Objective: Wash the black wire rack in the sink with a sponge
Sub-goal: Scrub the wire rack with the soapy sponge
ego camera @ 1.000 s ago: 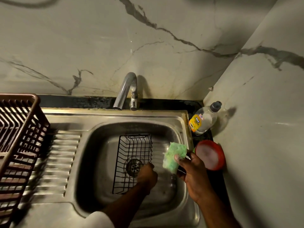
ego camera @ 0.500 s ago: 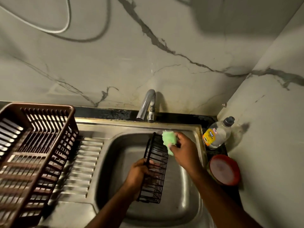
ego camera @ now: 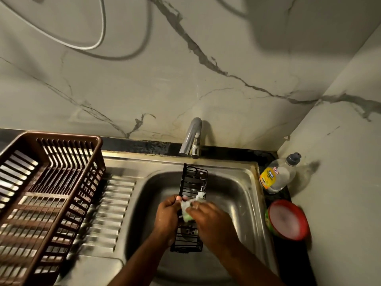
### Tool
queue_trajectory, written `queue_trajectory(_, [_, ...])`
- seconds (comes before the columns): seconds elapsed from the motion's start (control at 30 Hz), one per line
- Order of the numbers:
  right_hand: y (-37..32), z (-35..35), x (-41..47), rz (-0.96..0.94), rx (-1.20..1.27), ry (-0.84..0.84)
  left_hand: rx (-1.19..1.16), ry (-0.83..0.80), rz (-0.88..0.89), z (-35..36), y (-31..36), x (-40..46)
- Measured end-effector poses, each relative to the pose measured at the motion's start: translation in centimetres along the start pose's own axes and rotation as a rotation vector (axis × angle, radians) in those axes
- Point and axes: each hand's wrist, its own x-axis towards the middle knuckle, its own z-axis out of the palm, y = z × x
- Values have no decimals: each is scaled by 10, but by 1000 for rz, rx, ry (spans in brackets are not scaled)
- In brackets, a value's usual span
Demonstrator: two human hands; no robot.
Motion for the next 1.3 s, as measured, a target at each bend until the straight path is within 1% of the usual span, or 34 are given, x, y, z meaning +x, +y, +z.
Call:
queue_trajectory(0.1, [-12, 2, -33, -85, 22, -80, -43, -7, -28, 1, 4, 0])
queue_trajectory(0.17, [-17, 2, -51, -136, 52, -135, -24, -27, -48, 1, 5, 1])
queue_trajectory(0.23, [-16, -2, -61, -174, 61, -156, -9, -26, -54, -1, 3, 3])
queue_trajectory(0.27, [-14, -5, -60, -160, 84, -146, -4, -14, -52, -3, 1, 4])
queue_trajectory(0.3, [-10, -8, -58, -99, 171, -119, -2, -1, -52, -5, -1, 6])
queue_trajectory(0.37, [1, -18, -41, 166, 402, -8, -15, 15, -59, -9, -2, 10])
queue_trajectory(0.4, [11, -22, -29, 292, 468, 54, -24, 16, -63, -11, -3, 12])
queue_trajectory(0.47, [36, -28, 3, 458, 482, 174, -40, 8, -60, -15, 0, 11])
queue_trajectory(0.53, [60, -32, 36, 543, 439, 261, -50, -8, -51, -18, 2, 10])
queue_trajectory(0.57, [65, -32, 48, 564, 430, 272, -53, -11, -47, -20, 3, 9])
queue_trajectory(0.63, [65, -26, 61, 584, 395, 216, -85, -6, -54, -23, 4, 10])
queue_trajectory(0.67, [58, -24, 62, 563, 356, 167, -118, -2, -65, -24, 3, 12])
queue_trajectory(0.73, [40, -18, 52, 437, 306, 98, -209, 7, -108, -26, 2, 18])
queue_trajectory(0.83, [18, -11, 14, 119, 259, 77, -327, 27, -179, -31, 1, 28])
queue_trajectory(0.9, [10, -8, -19, -55, 193, 34, -349, 38, -202, -38, -2, 34])
queue_trajectory(0.97, [9, -12, -48, -156, 194, -53, -346, 46, -212, -42, -6, 37])
queue_trajectory(1.0, [11, -15, -56, -174, 220, -86, -344, 48, -212, -43, -7, 37])
queue_trajectory(1.03, [14, -19, -60, -148, 274, -91, -349, 50, -214, -44, -9, 37])
queue_trajectory(1.07, [18, -23, -57, -65, 339, -61, -358, 49, -217, -44, -10, 37])
queue_trajectory(1.13, [30, -33, -35, 192, 442, 35, -385, 42, -223, -43, -13, 36])
queue_trajectory(1.17, [37, -37, -18, 297, 443, 101, -398, 41, -223, -42, -15, 35])
queue_trajectory(1.23, [51, -39, 24, 391, 373, 208, -409, 42, -221, -39, -16, 35])
queue_trajectory(1.3, [53, -43, 65, 414, 325, 252, -412, 41, -218, -36, -16, 35])
